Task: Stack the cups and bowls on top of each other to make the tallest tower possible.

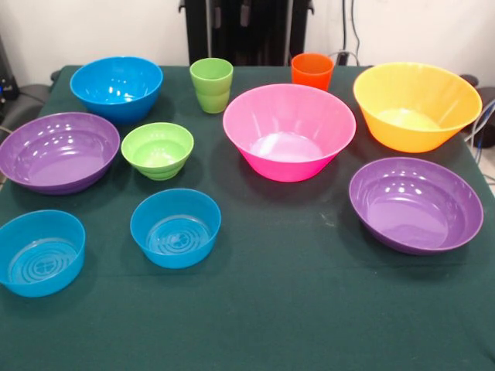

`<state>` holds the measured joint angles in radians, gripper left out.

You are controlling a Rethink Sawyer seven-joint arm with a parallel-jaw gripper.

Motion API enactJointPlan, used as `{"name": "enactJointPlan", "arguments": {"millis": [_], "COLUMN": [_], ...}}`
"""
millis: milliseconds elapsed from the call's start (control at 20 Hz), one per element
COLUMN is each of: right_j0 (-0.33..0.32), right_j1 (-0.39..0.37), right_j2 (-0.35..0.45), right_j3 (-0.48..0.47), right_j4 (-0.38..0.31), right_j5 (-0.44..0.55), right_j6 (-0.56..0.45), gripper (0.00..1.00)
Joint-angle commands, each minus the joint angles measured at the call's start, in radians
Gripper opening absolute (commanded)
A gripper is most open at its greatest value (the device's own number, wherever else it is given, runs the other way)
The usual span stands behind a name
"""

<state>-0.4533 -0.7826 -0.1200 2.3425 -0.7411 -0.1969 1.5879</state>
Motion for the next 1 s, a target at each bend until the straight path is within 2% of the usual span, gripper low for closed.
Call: {"name": "enactJointPlan", "arguments": {"millis": [50,600,1000], "right_j0": [-0.008,-0.060,-0.040], "right_j1": [0.106,0.106,0.146], "right_j2": [0.011,0.061,0.044], "right_j3": [-0.062,-0.086,-0.128], "right_j4": [-0.084,-0.116,-0.107], "right_j5": [-0.089,-0.063,-0.100], "right_j6": [0.102,0.103,0.098], "gripper": [1.00,1.00,1.00]}}
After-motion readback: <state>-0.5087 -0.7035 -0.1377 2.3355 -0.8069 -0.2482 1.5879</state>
